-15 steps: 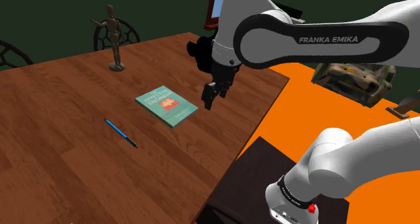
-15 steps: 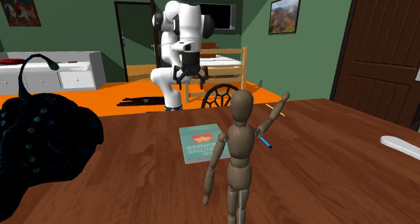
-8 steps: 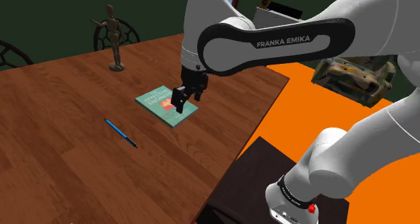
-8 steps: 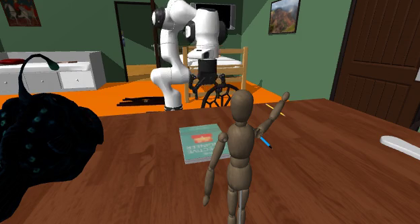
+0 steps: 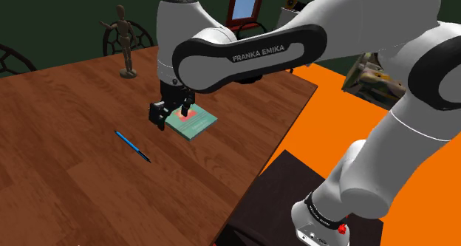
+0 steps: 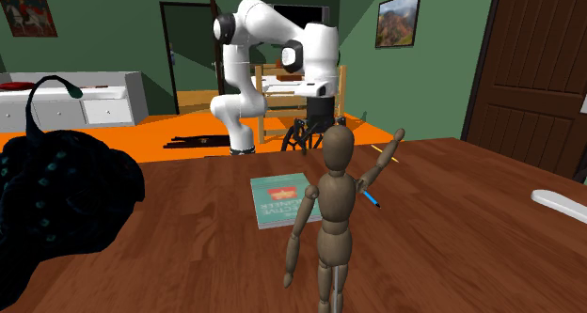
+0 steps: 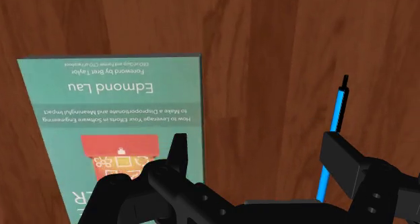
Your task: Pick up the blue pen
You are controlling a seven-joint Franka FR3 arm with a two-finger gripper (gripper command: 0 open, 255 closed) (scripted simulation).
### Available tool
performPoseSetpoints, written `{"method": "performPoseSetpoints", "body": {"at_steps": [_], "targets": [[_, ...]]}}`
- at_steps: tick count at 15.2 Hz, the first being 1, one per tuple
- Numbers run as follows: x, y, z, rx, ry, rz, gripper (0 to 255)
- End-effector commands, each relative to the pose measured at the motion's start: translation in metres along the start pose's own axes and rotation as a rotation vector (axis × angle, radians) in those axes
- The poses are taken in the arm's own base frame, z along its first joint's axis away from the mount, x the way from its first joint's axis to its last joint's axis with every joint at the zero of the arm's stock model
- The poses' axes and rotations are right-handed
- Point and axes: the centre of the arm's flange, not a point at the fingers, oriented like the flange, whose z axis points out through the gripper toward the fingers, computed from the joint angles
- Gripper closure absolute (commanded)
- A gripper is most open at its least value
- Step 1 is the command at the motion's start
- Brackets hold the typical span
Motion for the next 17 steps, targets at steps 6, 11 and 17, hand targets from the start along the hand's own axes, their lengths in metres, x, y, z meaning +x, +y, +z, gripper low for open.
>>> {"method": "performPoseSetpoints", "body": {"at_steps": [6,11,17], "targets": [[0.061,-0.057,0.025,0.014,0.028,-0.003,0],[0.104,-0.1,0.041,0.023,0.048,-0.006,0],[0.104,-0.1,0.067,0.023,0.048,-0.006,0]]}}
